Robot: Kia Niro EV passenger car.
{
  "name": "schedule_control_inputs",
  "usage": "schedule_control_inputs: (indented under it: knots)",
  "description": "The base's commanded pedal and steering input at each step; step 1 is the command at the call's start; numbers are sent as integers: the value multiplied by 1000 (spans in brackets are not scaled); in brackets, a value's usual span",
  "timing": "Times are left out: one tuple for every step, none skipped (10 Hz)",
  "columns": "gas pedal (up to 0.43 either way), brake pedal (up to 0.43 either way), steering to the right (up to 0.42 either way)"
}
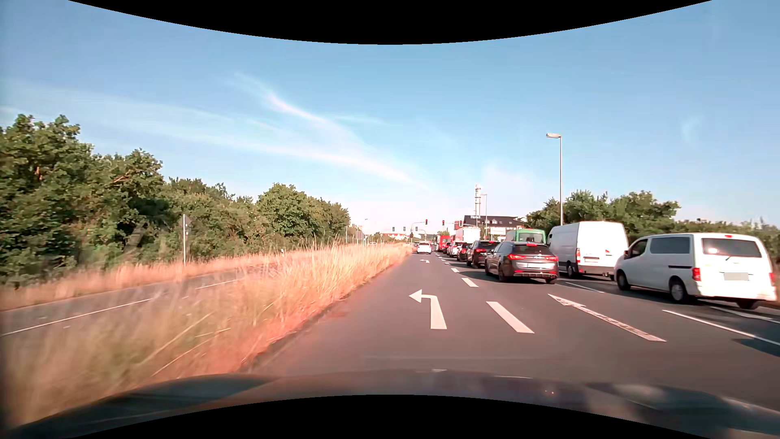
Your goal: Follow the waypoints while adhering to traffic rules and regulations
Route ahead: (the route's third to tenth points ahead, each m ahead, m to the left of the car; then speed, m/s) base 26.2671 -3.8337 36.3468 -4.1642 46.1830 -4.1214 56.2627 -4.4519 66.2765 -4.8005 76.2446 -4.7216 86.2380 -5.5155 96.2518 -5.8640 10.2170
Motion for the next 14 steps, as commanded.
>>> schedule_control_inputs:
  knots:
    - [0,183,18]
    - [0,189,17]
    - [0,195,16]
    - [0,201,14]
    - [0,207,13]
    - [0,213,12]
    - [0,213,12]
    - [0,220,11]
    - [0,220,10]
    - [0,220,10]
    - [0,226,10]
    - [0,226,9]
    - [0,226,8]
    - [0,232,7]
